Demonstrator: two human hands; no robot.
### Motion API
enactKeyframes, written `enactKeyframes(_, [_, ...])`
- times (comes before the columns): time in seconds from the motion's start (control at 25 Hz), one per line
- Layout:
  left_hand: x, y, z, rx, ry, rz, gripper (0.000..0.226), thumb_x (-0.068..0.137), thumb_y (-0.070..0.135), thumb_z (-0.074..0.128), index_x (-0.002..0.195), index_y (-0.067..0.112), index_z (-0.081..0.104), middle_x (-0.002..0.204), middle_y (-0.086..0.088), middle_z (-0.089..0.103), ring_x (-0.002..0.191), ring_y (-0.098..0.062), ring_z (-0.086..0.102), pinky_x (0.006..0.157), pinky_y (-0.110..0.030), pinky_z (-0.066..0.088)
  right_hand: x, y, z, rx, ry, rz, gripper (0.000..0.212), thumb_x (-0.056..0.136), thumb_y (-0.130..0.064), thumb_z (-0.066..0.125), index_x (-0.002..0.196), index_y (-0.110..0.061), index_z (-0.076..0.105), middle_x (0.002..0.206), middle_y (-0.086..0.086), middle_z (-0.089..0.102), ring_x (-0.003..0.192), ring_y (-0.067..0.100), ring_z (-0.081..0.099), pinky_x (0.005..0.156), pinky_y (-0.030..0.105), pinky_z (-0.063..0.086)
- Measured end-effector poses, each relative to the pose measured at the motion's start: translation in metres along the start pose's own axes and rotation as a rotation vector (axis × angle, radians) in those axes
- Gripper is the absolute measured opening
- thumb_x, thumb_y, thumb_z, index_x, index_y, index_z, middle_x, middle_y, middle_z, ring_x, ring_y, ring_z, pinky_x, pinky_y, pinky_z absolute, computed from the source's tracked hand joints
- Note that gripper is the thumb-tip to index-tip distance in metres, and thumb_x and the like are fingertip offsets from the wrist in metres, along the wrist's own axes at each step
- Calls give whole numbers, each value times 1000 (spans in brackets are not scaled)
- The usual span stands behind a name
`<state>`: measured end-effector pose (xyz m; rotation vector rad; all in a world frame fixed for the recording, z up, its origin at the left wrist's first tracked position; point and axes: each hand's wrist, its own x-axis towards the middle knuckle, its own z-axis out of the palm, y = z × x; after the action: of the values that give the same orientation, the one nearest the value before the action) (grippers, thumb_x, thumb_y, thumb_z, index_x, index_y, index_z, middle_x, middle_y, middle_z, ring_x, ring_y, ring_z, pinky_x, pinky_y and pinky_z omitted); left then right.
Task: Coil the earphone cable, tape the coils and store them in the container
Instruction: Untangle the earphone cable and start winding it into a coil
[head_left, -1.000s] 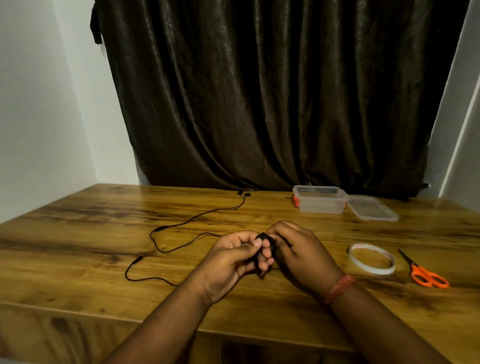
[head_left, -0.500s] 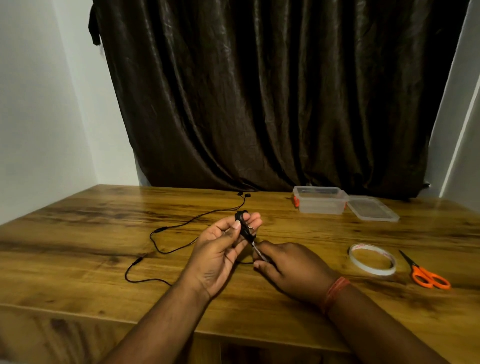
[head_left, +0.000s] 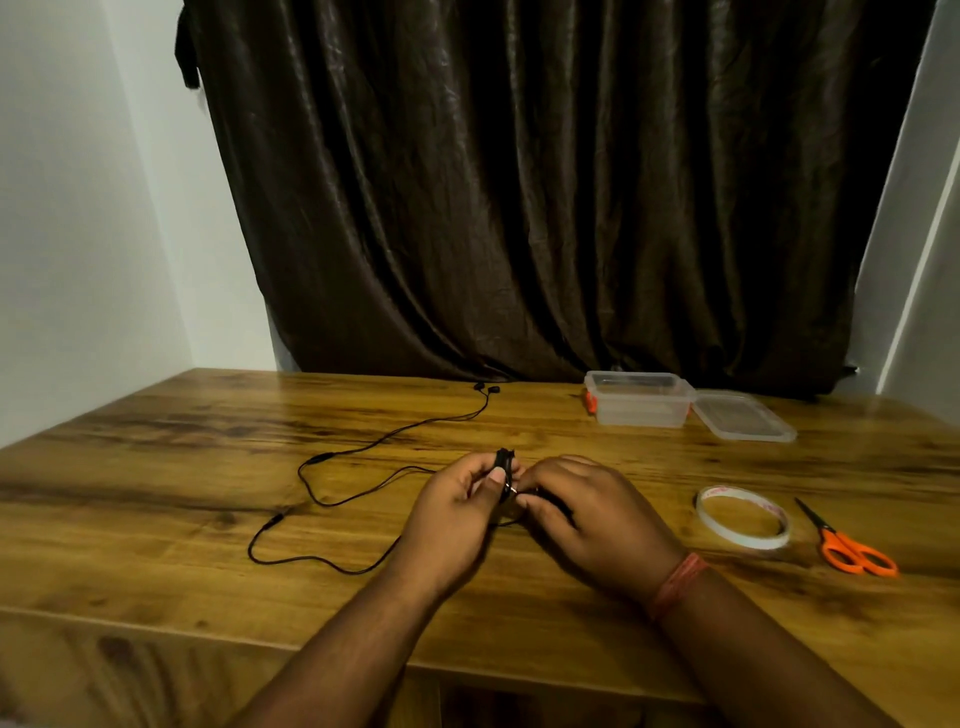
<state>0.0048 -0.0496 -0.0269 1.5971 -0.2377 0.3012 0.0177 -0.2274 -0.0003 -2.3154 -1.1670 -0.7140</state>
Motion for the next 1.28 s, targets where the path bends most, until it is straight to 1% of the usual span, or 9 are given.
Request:
enactKeyframes(0.12, [1, -6, -3, -22, -90, -44, 26, 92, 35, 53, 107, 24, 72, 108, -7, 74, 109, -30, 66, 105, -61, 43, -1, 1, -2, 50, 59, 45, 13, 96, -36, 51, 103, -30, 61, 96, -18, 61, 89, -1, 53, 72, 19, 44])
enactKeyframes(0.2, [1, -10, -3, -20, -151, -50, 31, 90, 44, 56, 107, 23, 72, 107, -10, 73, 110, -35, 65, 105, -64, 40, 0, 0, -2, 61, 47, 34, 11, 96, -36, 52, 101, -31, 60, 93, -19, 59, 86, -2, 52, 71, 15, 41])
enactKeyframes(0.32, [2, -14, -2, -43, -178, -48, 35, 86, 46, 58, 106, 20, 71, 109, -17, 71, 113, -43, 60, 106, -68, 35, 0, -1, -2, 61, 48, 25, 12, 97, -37, 51, 100, -31, 60, 92, -19, 59, 85, -3, 52, 70, 13, 39])
enactKeyframes(0.44, [-1, -11, -1, -58, -206, -57, 33, 86, 44, 59, 105, 21, 72, 104, -13, 73, 108, -36, 64, 107, -63, 38, -1, 0, -2, 106, 93, 62, 4, 96, -30, 56, 98, -32, 59, 91, -21, 57, 84, -2, 54, 68, 17, 43])
enactKeyframes(0.52, [-3, -7, 2, -73, -234, -53, 26, 86, 39, 60, 98, 20, 73, 94, -13, 73, 99, -33, 66, 103, -58, 42, -1, 1, -2, 186, 127, 98, 7, 95, -24, 59, 95, -31, 60, 90, -19, 57, 85, 0, 56, 68, 16, 43])
enactKeyframes(0.68, [-7, 4, 4, -162, -284, -73, 15, 88, 20, 60, 89, 13, 73, 85, -12, 69, 76, -23, 63, 80, -39, 52, 2, 3, 0, 320, 173, 175, 13, 93, -13, 61, 90, -26, 63, 90, -14, 57, 87, 8, 58, 71, 17, 44])
enactKeyframes(0.84, [-10, 16, 0, -208, -304, -82, 16, 90, 18, 60, 86, 8, 71, 80, -11, 68, 65, -16, 60, 65, -29, 51, 4, 4, 0, 357, 186, 194, 13, 94, -12, 62, 88, -23, 66, 90, -13, 55, 88, 6, 56, 74, 13, 41])
enactKeyframes(0.96, [-9, 20, -3, -328, -292, -130, 16, 90, 13, 59, 82, 7, 72, 80, -15, 69, 65, -19, 63, 63, -26, 53, 5, 5, 0, 387, 191, 232, 13, 94, -13, 62, 90, -24, 67, 91, -12, 56, 90, 6, 57, 76, 17, 44])
enactKeyframes(1.28, [-8, 23, -7, -505, -197, -201, 17, 86, 9, 58, 87, -1, 71, 85, -19, 69, 72, -25, 67, 67, -29, 58, 6, 8, 0, 477, 209, 327, 21, 93, -11, 63, 90, -31, 67, 92, -20, 61, 89, 2, 57, 74, 9, 41])
